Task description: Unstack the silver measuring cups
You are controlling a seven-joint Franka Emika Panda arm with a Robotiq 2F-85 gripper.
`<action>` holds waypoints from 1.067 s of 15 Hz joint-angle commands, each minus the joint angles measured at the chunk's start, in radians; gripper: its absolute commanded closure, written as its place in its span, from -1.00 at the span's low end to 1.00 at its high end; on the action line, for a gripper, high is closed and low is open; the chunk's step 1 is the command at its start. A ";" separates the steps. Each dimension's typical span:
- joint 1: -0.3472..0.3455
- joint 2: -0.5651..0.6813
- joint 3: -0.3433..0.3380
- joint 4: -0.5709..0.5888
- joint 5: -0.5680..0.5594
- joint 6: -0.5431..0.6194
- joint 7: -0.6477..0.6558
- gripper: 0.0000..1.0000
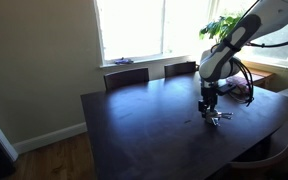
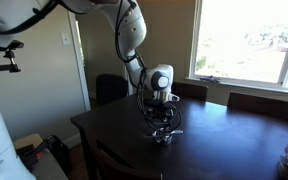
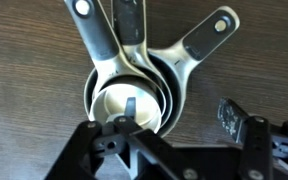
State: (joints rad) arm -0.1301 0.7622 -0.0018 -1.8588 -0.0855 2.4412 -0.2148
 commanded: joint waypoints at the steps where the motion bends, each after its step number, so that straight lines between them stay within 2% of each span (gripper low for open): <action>1: 0.000 0.023 0.004 0.037 0.018 -0.016 0.002 -0.73; 2: 0.000 0.028 0.004 0.044 0.018 -0.018 0.004 -0.72; 3: -0.001 0.030 0.004 0.049 0.019 -0.019 0.003 -0.23; 4: -0.003 0.031 0.006 0.052 0.019 -0.018 0.001 -0.23; 12: -0.012 -0.002 0.016 0.030 0.025 -0.013 -0.022 0.82; 16: -0.015 -0.021 0.018 0.008 0.022 -0.008 -0.034 0.94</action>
State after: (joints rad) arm -0.1313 0.7935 0.0035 -1.8025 -0.0779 2.4412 -0.2214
